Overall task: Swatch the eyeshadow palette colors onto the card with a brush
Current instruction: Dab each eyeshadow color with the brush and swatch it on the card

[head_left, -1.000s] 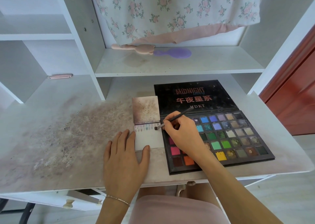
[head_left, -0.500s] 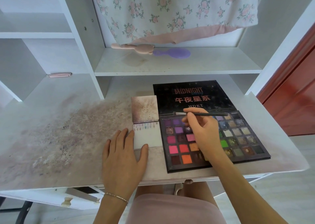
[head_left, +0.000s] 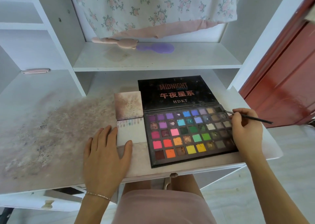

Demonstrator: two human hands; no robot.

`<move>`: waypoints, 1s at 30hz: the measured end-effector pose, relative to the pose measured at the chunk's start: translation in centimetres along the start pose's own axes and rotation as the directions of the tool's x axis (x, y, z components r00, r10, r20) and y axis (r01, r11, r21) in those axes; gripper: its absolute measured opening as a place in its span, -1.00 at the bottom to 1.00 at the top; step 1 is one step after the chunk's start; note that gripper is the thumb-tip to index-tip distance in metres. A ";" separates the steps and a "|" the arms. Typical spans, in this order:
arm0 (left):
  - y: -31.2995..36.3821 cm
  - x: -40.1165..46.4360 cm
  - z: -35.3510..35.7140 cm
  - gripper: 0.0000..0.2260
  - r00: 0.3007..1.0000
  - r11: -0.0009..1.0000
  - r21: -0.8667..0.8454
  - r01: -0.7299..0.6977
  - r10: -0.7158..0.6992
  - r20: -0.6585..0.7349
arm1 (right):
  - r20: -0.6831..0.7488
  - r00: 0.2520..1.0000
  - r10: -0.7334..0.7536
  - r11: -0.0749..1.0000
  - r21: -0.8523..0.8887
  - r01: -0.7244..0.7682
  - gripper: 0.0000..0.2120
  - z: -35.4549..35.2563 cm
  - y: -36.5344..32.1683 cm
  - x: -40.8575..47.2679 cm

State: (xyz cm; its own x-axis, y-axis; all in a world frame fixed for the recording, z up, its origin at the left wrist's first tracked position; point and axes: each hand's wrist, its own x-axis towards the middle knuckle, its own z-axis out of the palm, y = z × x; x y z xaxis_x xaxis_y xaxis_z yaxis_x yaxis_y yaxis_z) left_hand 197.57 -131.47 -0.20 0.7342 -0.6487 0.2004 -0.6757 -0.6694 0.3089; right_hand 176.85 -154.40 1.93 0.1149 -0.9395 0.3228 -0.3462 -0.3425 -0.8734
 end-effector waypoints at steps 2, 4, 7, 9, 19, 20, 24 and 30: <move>0.0 0.0 0.0 -0.32 1.000 1.000 0.004 0.004 -0.004 0.008 | -0.033 0.999 0.016 0.999 -0.036 -0.017 -0.90 -0.2 0.4 0.1; 0.1 0.0 -0.1 -0.31 1.000 1.000 0.005 0.007 -0.007 0.008 | -0.036 0.999 0.018 0.997 -0.071 -0.021 -0.91 -0.2 0.7 0.1; 0.1 0.0 -0.1 -0.30 1.000 1.000 0.005 0.010 -0.010 0.012 | 0.008 1.000 0.022 0.993 -0.115 -0.020 -0.91 0.0 0.8 0.1; 0.2 0.0 -0.1 -0.30 1.000 1.000 0.008 0.010 -0.011 0.015 | 0.043 0.999 0.026 0.989 -0.147 -0.019 -0.90 0.1 0.8 0.2; 0.3 0.0 -0.3 -0.29 1.000 1.000 0.008 0.009 -0.010 0.014 | 0.039 0.999 0.033 0.987 -0.156 -0.026 -0.90 0.1 0.7 0.2; 0.2 0.0 -0.3 -0.29 1.000 1.000 0.008 0.007 -0.007 0.012 | 0.044 0.998 0.038 0.986 -0.164 -0.030 -0.90 0.2 0.7 0.3; 0.2 0.0 -0.2 -0.31 1.000 1.000 0.010 -0.002 0.002 0.008 | 0.054 0.997 0.051 0.981 -0.191 -0.040 -0.89 0.1 0.7 0.3; 0.1 0.0 -0.1 -0.32 1.000 1.000 0.006 0.000 0.000 -0.007 | 0.079 0.995 0.053 0.981 -0.189 -0.037 -0.90 0.1 0.6 0.4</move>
State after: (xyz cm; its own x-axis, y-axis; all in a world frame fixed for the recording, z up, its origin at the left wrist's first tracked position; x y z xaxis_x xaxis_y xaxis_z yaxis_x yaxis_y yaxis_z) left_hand 197.46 -131.49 -0.05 0.7349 -0.6460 0.2065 -0.6758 -0.6716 0.3037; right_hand 176.77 -154.97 1.48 0.1699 -0.9542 0.2463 -0.5197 -0.2991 -0.8003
